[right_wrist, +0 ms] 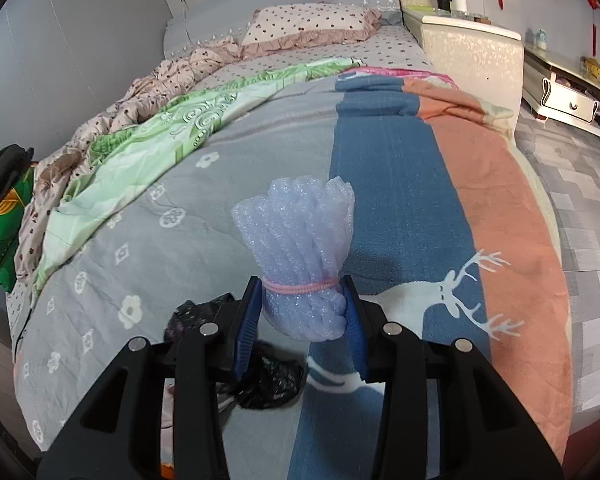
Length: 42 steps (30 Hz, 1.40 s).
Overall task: Collect trash
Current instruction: 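Carry the orange peel and lavender bundle in both tools over the bin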
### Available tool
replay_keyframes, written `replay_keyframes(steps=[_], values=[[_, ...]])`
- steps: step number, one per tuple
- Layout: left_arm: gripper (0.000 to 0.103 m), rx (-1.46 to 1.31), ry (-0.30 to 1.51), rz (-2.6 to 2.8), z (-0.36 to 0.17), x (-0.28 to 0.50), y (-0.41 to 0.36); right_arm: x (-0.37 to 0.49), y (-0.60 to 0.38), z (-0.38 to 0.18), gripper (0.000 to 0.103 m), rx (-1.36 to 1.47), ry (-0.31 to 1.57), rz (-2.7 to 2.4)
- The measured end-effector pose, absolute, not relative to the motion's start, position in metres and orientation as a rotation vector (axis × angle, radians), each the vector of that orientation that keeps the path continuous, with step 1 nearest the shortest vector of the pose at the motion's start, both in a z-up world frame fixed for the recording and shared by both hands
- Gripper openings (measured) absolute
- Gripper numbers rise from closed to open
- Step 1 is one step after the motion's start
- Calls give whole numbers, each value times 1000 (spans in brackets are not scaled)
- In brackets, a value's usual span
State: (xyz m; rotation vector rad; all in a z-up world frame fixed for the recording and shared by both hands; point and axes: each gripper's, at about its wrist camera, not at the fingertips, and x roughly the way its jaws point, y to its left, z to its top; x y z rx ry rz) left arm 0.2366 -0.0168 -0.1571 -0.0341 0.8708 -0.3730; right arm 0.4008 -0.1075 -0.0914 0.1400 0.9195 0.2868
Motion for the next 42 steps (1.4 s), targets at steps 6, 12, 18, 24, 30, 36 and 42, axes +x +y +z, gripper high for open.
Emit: replay_keyframes(steps=[6,12,18,24,30,36,42], values=[[27,-44,816,-357,-127,220,-15,363,-124,-54,38,161,872,307],[27,-43,770,-293,-96,209,-17,316,-160,-13,38,191,817,286],[27,-51,724,-284,-68,202,-29,273,-197,25,38,219,762,257],[27,-38,677,-303,-39,190,-54,226,-240,67,38,246,684,223],[27,-16,626,-350,-8,185,-89,187,-287,105,38,264,617,176],[27,16,584,-411,17,184,-135,151,-346,134,38,279,561,105],[28,48,559,-484,32,186,-185,118,-409,152,38,295,527,16]])
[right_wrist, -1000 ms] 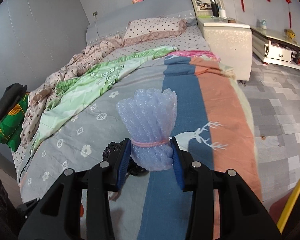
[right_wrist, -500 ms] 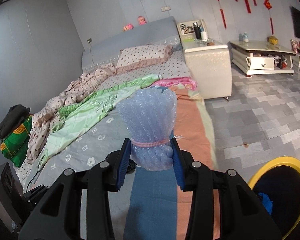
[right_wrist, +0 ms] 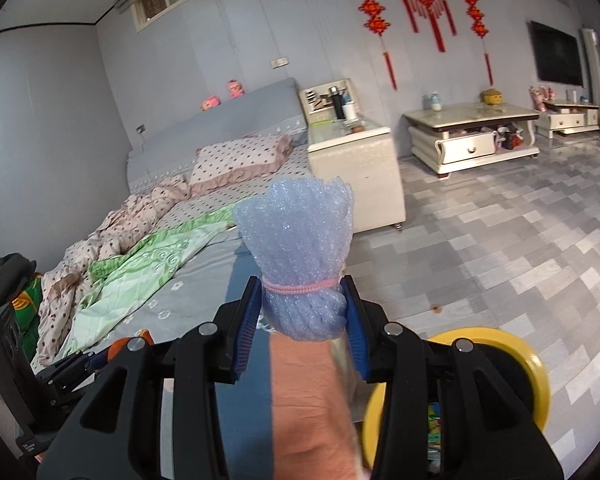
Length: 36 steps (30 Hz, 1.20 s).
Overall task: Collect trash
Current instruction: 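Carry the orange peel and lavender bundle in both tools over the bin, then open both tools to drop the peel and lavender bundle into the bin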
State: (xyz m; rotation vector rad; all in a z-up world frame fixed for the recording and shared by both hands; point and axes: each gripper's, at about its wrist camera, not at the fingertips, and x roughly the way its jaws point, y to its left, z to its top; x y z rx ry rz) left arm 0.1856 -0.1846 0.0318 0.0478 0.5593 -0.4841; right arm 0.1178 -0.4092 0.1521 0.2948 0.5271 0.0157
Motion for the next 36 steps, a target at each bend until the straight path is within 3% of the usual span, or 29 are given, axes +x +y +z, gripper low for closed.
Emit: replay_keyframes(steps=[14,36], values=[[28,95,575,-641,29,185,-299,51,-537,137,39,352,522,-162],[28,107,803,-761,-82,218,-389,80,-584,4,40,458,733,-253]])
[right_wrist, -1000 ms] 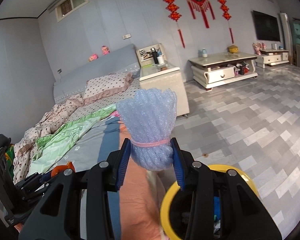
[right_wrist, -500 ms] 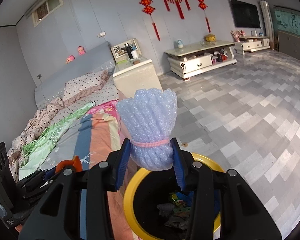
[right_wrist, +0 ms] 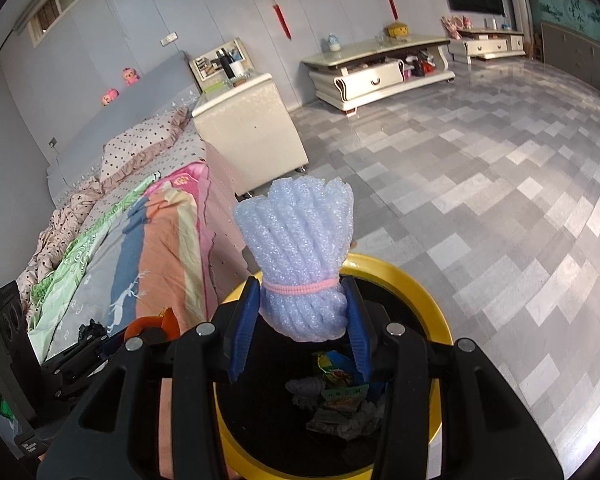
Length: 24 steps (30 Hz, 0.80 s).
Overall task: Collect trash
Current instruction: 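Open both tools to drop the peel and lavender bundle into the bin, then move both tools back over the black bags and pink cloth on the bed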
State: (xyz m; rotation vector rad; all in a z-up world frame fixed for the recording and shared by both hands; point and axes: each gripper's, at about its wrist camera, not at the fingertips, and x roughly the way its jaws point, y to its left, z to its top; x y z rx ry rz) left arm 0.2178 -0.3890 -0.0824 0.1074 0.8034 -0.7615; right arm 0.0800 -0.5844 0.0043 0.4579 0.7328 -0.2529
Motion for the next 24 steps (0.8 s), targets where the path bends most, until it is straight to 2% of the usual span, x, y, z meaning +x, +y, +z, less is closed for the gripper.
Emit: replay_keyframes(steps=[7,9,14,16,18,24], values=[[32,108,833,-772,-97,218,-394,84,-589,-14,44,473,752,-273],[41,106,827,-771,-95,219,-393,84,-589,-14,46,477,751,-273],[48,100,808,-759,-87,219,-388,79,-588,-10,49,479,745,-298],[53,102,800,-756,-84,217,-384,76,-587,-7,54,479,740,-309],[60,102,790,-747,-82,215,-380,72,-587,-5,55,478,735,-311],[68,94,760,-713,-69,211,-357,64,-574,8,56,480,706,-276]])
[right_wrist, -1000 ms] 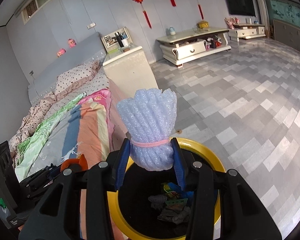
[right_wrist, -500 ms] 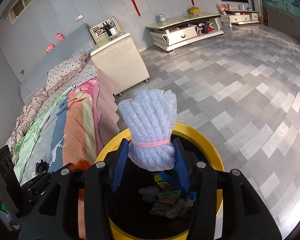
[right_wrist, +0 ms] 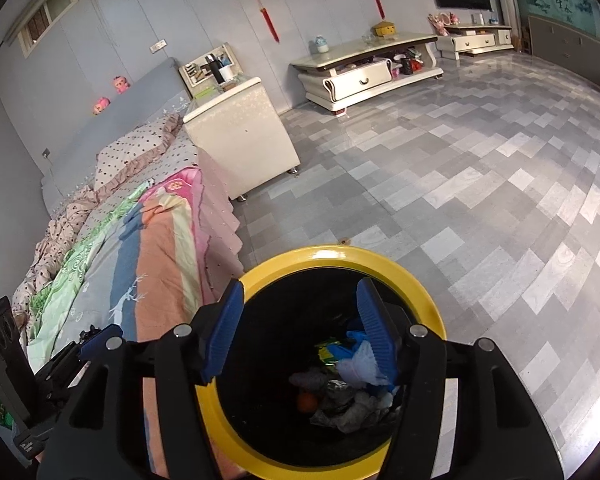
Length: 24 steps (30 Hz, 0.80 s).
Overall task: Collect trash
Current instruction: 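Move both tools back over the black bags and pink cloth on the bed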
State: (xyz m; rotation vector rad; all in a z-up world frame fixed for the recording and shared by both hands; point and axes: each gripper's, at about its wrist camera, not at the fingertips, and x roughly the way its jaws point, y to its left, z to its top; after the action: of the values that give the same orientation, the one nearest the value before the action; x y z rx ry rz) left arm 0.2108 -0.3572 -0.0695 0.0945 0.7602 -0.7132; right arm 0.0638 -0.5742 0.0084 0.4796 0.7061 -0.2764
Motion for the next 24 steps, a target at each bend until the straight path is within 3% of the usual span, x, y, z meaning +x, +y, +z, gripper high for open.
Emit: replay_keyframes(steps=[12,24], values=[[70,59,727,-536,-58,224,-264,87,-500,43,58,384,682,-140],[70,5,740,-310,-71,240,-140,168,-371,55,59,286,718,101]])
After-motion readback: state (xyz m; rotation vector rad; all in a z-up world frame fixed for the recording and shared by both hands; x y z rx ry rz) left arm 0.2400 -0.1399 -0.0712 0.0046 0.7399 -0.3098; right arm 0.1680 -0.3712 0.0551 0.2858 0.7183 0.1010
